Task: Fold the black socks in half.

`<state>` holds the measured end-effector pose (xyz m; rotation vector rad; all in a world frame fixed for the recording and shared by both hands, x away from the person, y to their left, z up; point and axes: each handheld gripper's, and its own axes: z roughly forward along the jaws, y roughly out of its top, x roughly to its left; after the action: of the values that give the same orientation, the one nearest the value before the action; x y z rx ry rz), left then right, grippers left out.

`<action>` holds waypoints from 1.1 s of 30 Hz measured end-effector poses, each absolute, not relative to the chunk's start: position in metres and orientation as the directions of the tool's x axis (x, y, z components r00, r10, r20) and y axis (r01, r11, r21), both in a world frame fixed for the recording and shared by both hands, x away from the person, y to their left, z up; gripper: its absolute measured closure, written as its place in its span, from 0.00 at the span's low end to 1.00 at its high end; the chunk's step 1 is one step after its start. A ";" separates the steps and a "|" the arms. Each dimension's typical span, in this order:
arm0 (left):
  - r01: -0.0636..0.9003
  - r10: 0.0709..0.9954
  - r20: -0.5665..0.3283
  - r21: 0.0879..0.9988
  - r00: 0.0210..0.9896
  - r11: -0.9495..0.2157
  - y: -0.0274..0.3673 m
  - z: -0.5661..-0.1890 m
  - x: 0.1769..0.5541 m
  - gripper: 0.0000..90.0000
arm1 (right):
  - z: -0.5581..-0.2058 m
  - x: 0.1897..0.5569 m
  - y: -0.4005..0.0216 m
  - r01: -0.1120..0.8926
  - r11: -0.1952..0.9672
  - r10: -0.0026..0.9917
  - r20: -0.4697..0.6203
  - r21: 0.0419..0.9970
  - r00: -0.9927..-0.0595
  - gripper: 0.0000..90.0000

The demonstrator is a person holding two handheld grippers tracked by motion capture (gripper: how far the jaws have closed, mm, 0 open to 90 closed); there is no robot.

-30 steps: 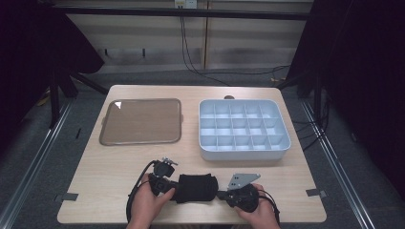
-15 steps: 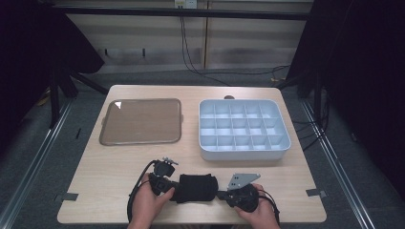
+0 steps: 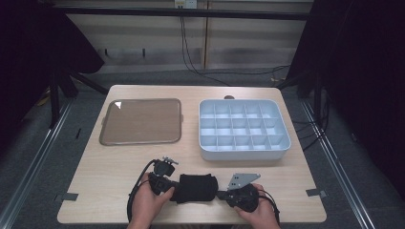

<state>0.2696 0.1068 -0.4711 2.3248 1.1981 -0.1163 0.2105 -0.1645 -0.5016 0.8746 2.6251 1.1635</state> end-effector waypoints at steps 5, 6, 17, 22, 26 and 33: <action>0.778 0.731 -0.307 0.411 0.609 -0.475 0.107 -0.465 0.270 0.94 | -0.501 0.211 -0.164 0.451 0.536 0.562 0.097 0.714 -0.821 1.00; 0.778 0.731 -0.307 0.411 0.609 -0.475 0.107 -0.465 0.270 0.94 | -0.501 0.211 -0.164 0.451 0.536 0.562 0.097 0.714 -0.821 1.00; 0.764 0.722 -0.295 0.419 0.626 -0.492 0.100 -0.453 0.269 0.94 | -0.501 0.210 -0.164 0.453 0.537 0.564 0.096 0.712 -0.820 1.00; 0.756 0.718 -0.287 0.422 0.634 -0.500 0.097 -0.449 0.269 0.93 | -0.501 0.210 -0.164 0.451 0.538 0.563 0.095 0.712 -0.821 1.00; 0.748 0.712 -0.279 0.420 0.645 -0.513 0.092 -0.445 0.269 0.93 | -0.501 0.210 -0.164 0.451 0.538 0.563 0.094 0.712 -0.821 1.00; 0.741 0.700 -0.283 0.420 0.656 -0.524 0.084 -0.440 0.269 0.93 | -0.501 0.210 -0.163 0.450 0.540 0.562 0.093 0.711 -0.822 1.00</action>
<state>0.2693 0.0836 -0.4402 2.3626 1.1191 -0.1062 0.2104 -0.1634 -0.5008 0.8696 2.6261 1.1482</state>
